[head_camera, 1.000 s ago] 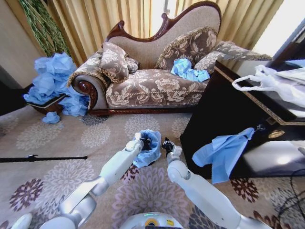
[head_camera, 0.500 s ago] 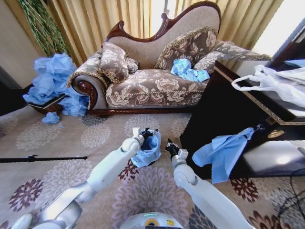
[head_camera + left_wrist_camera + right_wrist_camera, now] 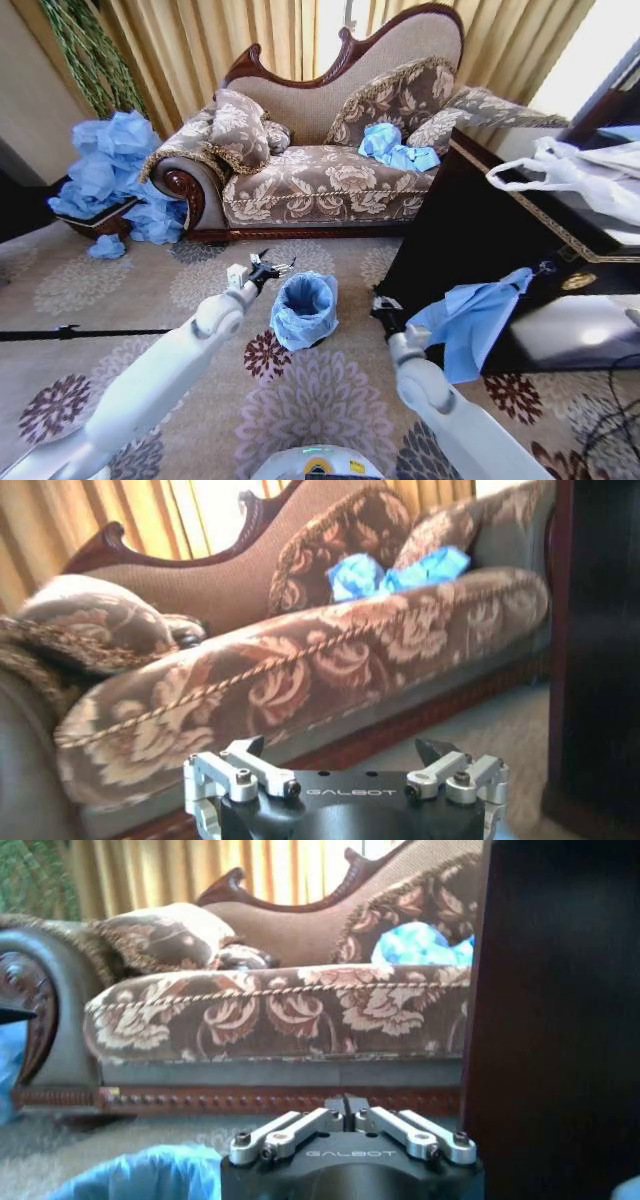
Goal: Place a garbage bag over the trash bin.
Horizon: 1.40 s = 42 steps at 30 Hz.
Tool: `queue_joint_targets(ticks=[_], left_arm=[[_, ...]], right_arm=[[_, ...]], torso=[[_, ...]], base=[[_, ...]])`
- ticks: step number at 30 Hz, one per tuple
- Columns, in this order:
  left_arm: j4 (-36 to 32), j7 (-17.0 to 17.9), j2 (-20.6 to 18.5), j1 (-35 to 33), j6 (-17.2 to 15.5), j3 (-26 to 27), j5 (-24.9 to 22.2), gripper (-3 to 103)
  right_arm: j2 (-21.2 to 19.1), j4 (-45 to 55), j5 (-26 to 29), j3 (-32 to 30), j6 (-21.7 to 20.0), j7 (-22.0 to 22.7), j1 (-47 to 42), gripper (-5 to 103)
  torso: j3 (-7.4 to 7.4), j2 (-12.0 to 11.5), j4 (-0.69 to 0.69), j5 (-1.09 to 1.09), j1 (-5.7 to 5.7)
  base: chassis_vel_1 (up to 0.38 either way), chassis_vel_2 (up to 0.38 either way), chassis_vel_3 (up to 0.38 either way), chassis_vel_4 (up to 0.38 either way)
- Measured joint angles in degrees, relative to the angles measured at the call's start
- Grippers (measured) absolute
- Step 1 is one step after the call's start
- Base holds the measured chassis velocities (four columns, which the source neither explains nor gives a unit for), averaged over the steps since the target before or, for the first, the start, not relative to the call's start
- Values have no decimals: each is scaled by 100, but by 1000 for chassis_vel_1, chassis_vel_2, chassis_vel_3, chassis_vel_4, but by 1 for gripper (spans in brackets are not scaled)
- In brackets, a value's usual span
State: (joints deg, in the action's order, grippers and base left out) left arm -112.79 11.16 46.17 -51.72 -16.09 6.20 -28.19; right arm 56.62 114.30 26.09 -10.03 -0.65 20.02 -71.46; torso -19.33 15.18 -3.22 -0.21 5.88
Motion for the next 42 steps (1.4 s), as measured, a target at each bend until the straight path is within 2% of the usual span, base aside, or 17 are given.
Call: queue_joint_targets(ticks=[2,5,6,7,13,14,15,17,18,19,21,22,23,24,26,35,42], left_arm=[[-99,62,-17,-181,-33,107,48,100],[-387,634,19,-904,-277,530,-116,100],[-387,634,19,-904,-277,530,-116,100],[-536,833,151,-1388,-421,907,-270,100],[-730,862,422,-2037,-538,1532,-324,100],[-751,838,457,-2134,-520,1625,-324,100],[-784,680,502,-2321,-361,1799,-292,100],[-761,429,539,-2498,24,1960,117,100],[-761,429,539,-2498,24,1960,117,100],[-719,272,550,-2553,225,2028,436,100],[-633,-173,573,-2673,689,2223,1258,100],[-632,-242,573,-2700,751,2265,1409,100],[-632,-242,573,-2700,751,2265,1409,100],[-641,-297,573,-2735,796,2310,1550,100],[-658,-316,573,-2764,839,2341,1705,100],[-768,-412,655,-3045,1115,2626,2144,100],[-1058,-372,925,-3603,1236,2902,1952,103]], right_arm=[[10,1,-29,-26,3,-31,-38,0],[89,69,-50,-143,5,-94,-224,0],[89,69,-50,-143,5,-94,-224,0],[158,158,-36,-295,-29,-196,-354,0],[314,344,-5,-643,-156,-364,-614,0],[343,371,-3,-684,-161,-379,-648,0],[398,396,-72,-765,-132,-442,-709,0],[464,355,-584,-880,52,-525,-758,0],[464,355,-584,-880,52,-525,-758,0],[491,301,-969,-949,153,-537,-775,0],[568,129,-2425,-1175,533,-604,-841,0],[585,103,-2819,-1216,637,-587,-870,0],[585,103,-2819,-1216,637,-587,-870,0],[611,95,-3271,-1244,733,-524,-926,0],[656,104,-3560,-1247,797,-431,-985,0],[725,216,-3744,-1308,873,-365,-1184,0],[756,442,-3048,-1264,830,-465,-1480,0]], torso=[[0,0,2,3,0],[0,0,10,0,0],[0,0,10,0,0],[0,0,8,-1,0],[0,0,4,0,0],[0,0,6,0,0],[0,1,6,1,0],[0,1,5,0,0],[0,1,5,0,0],[0,1,5,1,0],[0,1,5,-1,0],[0,1,4,0,0],[0,1,4,0,0],[0,1,5,2,0],[0,1,5,1,0],[-1,0,5,0,0],[0,0,6,1,0]], base=[[0,0,0,0],[0,0,0,0],[0,0,0,0],[0,0,0,0],[0,0,0,0],[0,0,0,0],[0,0,0,0],[0,0,0,0],[0,0,0,0],[0,0,0,0],[0,0,0,0],[0,0,0,0],[0,0,0,0],[0,0,0,0],[0,0,0,0],[0,0,0,0],[0,0,0,0]])
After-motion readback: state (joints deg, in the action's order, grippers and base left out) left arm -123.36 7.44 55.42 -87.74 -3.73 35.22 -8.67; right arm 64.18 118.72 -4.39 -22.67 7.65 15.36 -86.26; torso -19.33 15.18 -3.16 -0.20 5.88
